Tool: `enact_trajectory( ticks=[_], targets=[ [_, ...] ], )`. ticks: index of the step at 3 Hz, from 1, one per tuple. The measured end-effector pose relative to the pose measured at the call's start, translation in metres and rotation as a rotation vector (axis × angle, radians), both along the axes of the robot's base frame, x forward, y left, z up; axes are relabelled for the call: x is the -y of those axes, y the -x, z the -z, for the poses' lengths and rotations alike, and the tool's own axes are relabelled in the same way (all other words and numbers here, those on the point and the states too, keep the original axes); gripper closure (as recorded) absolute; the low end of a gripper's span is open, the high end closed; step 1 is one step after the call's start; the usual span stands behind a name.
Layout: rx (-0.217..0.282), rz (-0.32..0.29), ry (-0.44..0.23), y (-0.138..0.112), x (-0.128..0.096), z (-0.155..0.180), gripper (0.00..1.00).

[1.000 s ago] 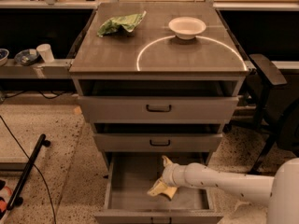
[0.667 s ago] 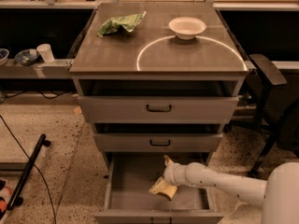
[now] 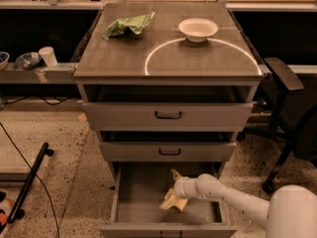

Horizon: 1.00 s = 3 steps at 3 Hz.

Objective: Pick sponge from bottom drawer and place on counter

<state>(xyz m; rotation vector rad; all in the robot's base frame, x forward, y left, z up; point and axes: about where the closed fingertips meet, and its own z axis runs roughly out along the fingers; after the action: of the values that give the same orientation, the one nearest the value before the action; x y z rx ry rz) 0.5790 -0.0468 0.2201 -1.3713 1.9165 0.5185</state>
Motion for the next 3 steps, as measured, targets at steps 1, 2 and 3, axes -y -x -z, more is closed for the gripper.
enact_trajectory(
  ticks=[1,2,3],
  targets=[
    [-0.014,-0.056,0.013,-0.002,0.001,0.030,0.00],
    [-0.033,-0.042,0.021,-0.009,0.011,0.053,0.00],
    [-0.054,-0.002,0.031,-0.014,0.022,0.065,0.00]
  ],
)
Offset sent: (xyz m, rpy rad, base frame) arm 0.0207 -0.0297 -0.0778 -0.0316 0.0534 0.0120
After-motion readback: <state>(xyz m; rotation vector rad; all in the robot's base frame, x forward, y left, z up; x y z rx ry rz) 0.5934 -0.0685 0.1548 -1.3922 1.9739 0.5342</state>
